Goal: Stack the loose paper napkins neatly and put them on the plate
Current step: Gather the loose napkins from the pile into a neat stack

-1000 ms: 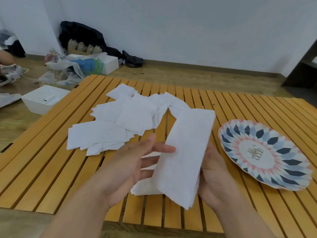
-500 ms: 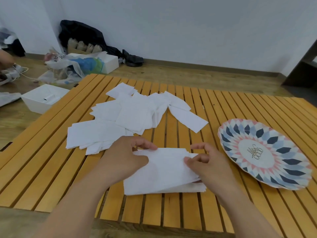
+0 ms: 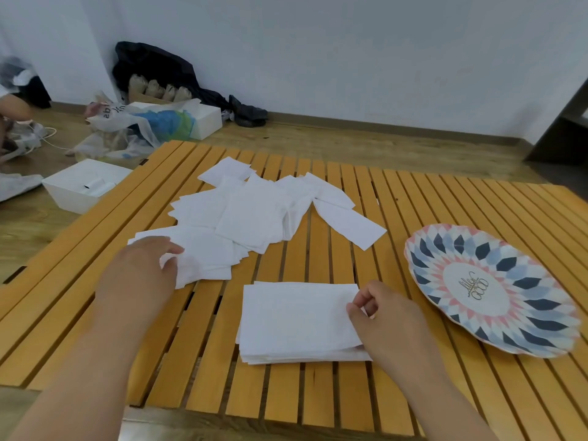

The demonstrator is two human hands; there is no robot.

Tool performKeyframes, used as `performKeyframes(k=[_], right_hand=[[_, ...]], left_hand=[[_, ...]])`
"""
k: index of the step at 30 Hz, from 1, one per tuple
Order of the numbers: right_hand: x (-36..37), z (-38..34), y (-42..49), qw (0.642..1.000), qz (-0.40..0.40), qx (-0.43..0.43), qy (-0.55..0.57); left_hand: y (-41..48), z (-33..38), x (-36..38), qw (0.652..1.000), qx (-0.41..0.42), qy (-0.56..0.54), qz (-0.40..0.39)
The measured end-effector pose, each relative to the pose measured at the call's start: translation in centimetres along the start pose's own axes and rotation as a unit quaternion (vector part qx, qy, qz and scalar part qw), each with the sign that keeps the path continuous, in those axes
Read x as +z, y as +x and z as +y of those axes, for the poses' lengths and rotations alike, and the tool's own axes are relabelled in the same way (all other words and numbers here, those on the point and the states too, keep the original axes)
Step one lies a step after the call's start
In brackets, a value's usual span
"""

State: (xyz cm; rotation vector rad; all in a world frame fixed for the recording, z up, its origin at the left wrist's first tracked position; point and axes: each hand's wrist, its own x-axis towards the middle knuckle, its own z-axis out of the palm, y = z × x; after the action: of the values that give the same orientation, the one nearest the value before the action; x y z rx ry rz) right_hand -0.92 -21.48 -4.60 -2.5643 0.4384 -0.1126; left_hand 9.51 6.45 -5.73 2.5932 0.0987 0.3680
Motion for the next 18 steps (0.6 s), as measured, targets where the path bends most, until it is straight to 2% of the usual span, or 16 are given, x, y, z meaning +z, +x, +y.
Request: performKeyframes(k=[5, 13, 18], right_hand=[[0.1, 0.2, -0.1, 0.999, 0.008, -0.008, -0.036], [0.1, 0.3, 0.0, 1.000, 0.009, -0.013, -0.024], [0.2, 0.4, 0.2, 1.000, 0.010, -0.015, -0.024]], left_hand=[[-0.5, -0.7, 1.4, 0.997, 0.020, 0.041, -0.067], [-0.8, -0.3, 2.0, 0.996, 0.061, 0.071, 0.004], [-0.4, -0.5, 2.0, 0.993, 0.056, 0.074, 0.067]])
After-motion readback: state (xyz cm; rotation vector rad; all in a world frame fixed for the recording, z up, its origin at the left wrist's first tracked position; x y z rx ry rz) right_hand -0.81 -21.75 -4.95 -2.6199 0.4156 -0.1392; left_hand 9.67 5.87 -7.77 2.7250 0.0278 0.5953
